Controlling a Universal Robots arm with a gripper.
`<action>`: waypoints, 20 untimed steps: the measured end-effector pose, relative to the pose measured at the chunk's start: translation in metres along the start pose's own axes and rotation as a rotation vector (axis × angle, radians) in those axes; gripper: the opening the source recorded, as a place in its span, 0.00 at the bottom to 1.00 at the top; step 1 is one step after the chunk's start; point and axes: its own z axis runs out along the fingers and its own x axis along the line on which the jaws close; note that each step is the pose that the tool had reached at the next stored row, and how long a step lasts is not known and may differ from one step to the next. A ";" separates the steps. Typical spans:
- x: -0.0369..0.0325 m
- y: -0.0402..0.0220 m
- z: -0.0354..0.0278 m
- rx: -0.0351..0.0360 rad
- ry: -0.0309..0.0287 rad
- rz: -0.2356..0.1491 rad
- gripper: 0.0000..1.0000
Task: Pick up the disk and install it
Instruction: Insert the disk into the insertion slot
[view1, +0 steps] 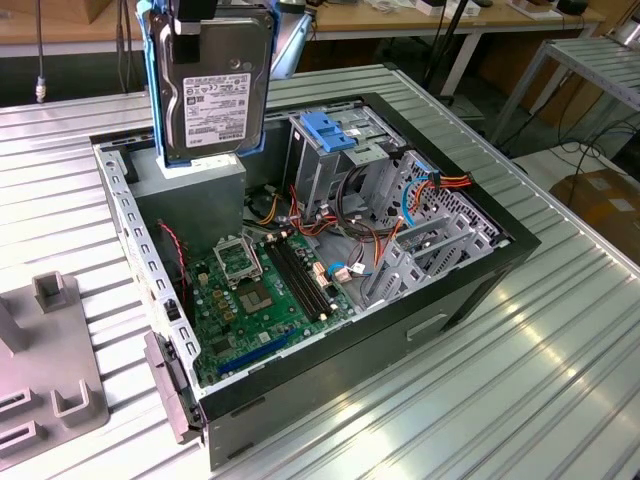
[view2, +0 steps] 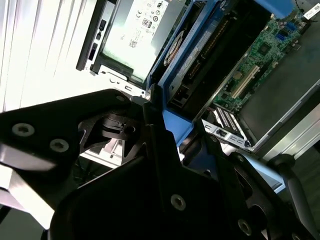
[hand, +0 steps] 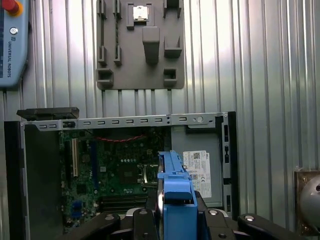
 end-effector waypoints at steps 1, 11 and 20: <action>0.0012 -0.0001 0.0000 0.0001 -0.0001 0.000 0.37; 0.0144 -0.0009 -0.0001 0.0000 0.0000 0.000 0.37; 0.0244 -0.0017 -0.0002 0.0000 0.0000 0.000 0.37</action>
